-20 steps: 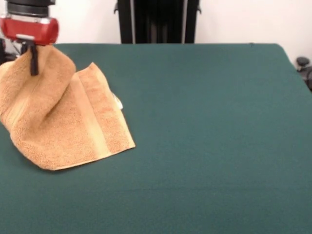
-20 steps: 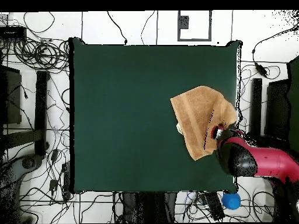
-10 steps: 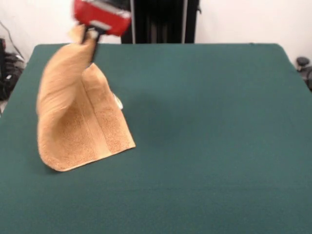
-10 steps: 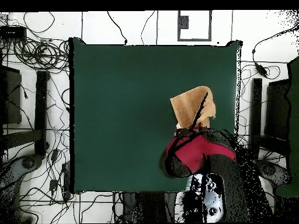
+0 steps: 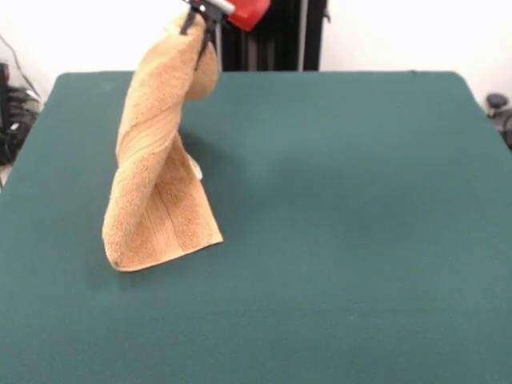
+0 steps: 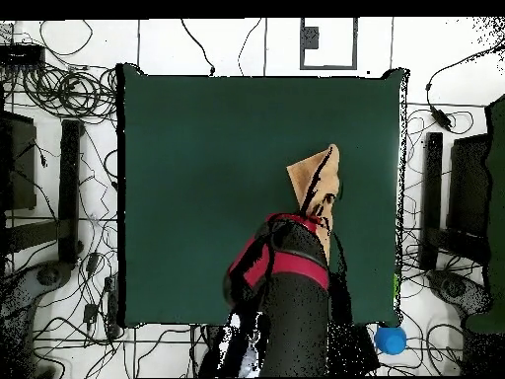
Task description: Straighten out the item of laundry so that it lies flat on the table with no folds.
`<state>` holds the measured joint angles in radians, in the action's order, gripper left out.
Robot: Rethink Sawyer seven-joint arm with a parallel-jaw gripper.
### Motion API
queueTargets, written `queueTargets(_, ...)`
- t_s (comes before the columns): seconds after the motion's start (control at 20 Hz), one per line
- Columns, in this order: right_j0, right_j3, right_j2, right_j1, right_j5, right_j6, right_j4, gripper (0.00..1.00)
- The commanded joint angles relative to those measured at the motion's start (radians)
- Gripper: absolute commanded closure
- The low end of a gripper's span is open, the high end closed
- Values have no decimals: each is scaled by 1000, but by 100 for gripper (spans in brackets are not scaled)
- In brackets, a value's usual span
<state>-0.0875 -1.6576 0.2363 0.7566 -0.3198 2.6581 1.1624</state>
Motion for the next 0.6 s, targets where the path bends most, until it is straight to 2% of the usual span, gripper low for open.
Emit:
queueTargets(0.05,-42,39,115,-74,-121,244,-18,100)
queueTargets(0.35,-57,51,145,-97,-102,252,-30,100)
queueTargets(0.45,-11,50,127,-82,-63,183,-53,100)
queueTargets(0.55,192,11,-29,-1,32,-69,-122,100)
queueTargets(0.6,518,-91,-363,78,65,-336,-185,100)
